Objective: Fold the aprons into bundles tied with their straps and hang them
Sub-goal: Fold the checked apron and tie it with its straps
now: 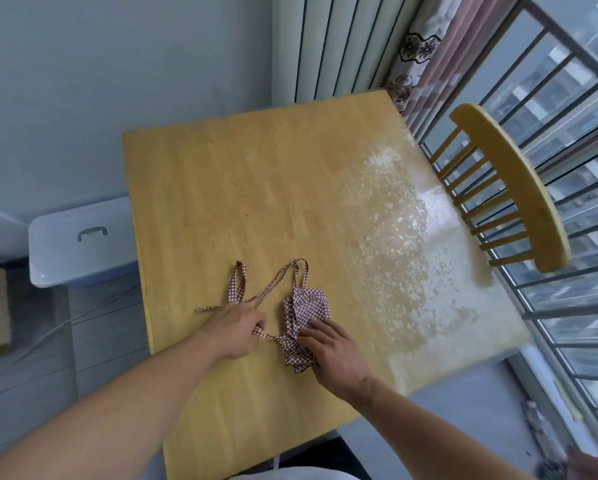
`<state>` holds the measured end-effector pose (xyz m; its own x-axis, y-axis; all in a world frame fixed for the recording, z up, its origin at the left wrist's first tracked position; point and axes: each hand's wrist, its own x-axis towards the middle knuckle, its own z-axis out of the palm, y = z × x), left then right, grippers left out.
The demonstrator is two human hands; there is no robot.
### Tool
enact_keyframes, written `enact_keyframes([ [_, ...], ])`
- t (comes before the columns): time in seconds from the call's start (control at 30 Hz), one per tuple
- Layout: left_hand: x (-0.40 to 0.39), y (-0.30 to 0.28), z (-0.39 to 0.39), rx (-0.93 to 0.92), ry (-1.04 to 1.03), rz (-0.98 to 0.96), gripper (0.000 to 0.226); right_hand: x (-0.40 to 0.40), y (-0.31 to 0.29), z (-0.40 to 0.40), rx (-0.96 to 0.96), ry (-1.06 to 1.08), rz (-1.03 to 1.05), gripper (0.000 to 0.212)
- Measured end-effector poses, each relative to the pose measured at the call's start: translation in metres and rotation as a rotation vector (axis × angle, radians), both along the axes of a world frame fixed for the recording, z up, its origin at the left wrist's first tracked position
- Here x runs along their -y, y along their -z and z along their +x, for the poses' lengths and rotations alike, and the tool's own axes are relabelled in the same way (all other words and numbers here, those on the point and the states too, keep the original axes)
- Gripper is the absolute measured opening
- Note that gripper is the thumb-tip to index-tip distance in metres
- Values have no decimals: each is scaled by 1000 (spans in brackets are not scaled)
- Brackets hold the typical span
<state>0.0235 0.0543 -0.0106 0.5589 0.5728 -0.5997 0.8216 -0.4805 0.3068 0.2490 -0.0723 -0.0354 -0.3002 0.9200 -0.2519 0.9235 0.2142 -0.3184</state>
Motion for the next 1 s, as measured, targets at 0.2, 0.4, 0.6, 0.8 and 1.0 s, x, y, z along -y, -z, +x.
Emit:
enact_keyframes([
  [0.2,0,-4,-23,66,-160,4,45,3,0,-3,2,10,-63,67],
  [0.4,36,3,33,226,389,157,96,9,1,0,-39,-53,-28,43],
  [0.6,38,23,37,59,415,81,94,20,-4,6,64,118,22,50],
  [0.8,46,31,23,104,320,45,59,12,-10,14,-154,245,-102,41],
  [1.0,49,28,35,209,-52,54,37,-29,-17,19,-291,468,-339,26],
])
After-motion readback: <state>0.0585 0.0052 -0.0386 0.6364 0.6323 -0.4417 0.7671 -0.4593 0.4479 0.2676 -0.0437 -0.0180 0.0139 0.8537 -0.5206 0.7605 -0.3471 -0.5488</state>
